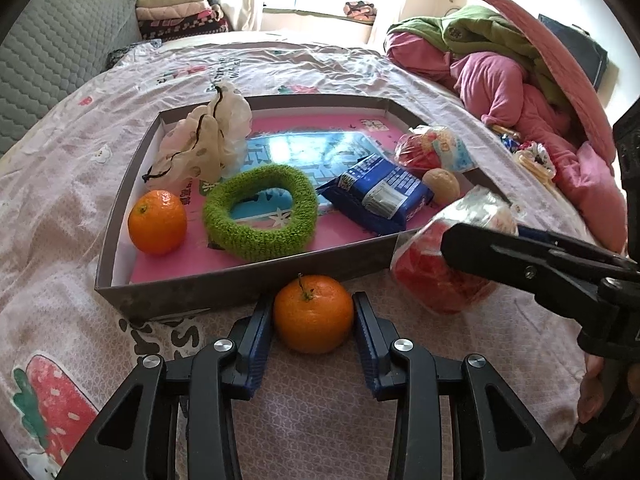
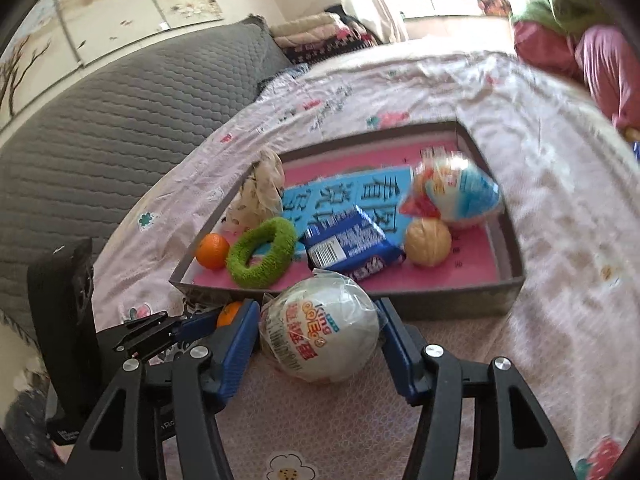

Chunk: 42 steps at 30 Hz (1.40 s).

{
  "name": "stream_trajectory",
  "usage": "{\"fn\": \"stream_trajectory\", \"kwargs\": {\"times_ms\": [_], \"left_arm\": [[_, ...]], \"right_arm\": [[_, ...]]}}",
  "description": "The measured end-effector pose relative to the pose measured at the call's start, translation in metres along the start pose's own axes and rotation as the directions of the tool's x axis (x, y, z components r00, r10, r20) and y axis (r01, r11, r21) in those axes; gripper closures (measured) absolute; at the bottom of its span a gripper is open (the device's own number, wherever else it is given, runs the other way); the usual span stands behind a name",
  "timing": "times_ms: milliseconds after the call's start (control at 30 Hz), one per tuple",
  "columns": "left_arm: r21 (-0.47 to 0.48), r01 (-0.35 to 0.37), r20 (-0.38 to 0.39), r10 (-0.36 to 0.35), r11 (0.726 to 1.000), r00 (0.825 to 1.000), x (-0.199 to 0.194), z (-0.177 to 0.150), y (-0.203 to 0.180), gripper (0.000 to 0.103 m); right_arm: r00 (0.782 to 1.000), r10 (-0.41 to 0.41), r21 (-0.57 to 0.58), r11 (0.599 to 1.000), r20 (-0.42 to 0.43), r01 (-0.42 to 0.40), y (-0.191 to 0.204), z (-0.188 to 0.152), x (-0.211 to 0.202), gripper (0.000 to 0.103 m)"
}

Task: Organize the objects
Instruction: 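Close left tool on the tangerine on the duvet while right tool closes on the white egg-shaped packet, then carry the tangerine with left tool onto the green ring while right tool carries the white packet into the tray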

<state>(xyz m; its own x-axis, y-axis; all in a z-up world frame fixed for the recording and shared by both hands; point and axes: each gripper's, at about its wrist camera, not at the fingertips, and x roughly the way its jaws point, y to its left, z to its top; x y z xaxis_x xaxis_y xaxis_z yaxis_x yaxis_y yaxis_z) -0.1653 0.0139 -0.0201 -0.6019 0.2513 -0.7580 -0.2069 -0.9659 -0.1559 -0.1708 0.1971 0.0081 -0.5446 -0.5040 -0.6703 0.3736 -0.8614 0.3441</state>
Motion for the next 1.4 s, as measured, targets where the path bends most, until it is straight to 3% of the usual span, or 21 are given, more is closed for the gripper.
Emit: {"fn": "stream_trajectory", "kwargs": {"times_ms": [233, 400, 867, 1233, 1400], "left_arm": [[0.034, -0.008, 0.086, 0.005, 0.999, 0.996, -0.027, 0.007, -0.010, 0.064], [0.040, -0.002, 0.103, -0.002, 0.999, 0.995, -0.037, 0.010, -0.013, 0.064], [0.000, -0.019, 0.137, 0.019, 1.000, 0.990, -0.046, 0.020, 0.001, 0.064], [-0.005, -0.054, 0.174, 0.054, 0.999, 0.983, -0.051, 0.052, 0.020, 0.064], [-0.036, -0.025, 0.162, 0.031, 0.999, 0.986, -0.045, 0.069, 0.032, 0.064]], "right_arm": [[0.990, -0.065, -0.132, 0.988, 0.126, 0.081, 0.022, 0.007, -0.024, 0.044], [0.983, -0.076, -0.171, 0.980, 0.166, 0.104, 0.031, 0.009, -0.030, 0.044], [0.966, -0.097, -0.161, 0.977, 0.239, 0.138, 0.022, 0.022, -0.045, 0.044], [0.949, -0.114, -0.183, 0.968, 0.293, 0.173, 0.013, 0.053, -0.057, 0.044], [0.954, -0.103, -0.165, 0.974, 0.281, 0.154, 0.002, 0.064, -0.052, 0.044]]}}
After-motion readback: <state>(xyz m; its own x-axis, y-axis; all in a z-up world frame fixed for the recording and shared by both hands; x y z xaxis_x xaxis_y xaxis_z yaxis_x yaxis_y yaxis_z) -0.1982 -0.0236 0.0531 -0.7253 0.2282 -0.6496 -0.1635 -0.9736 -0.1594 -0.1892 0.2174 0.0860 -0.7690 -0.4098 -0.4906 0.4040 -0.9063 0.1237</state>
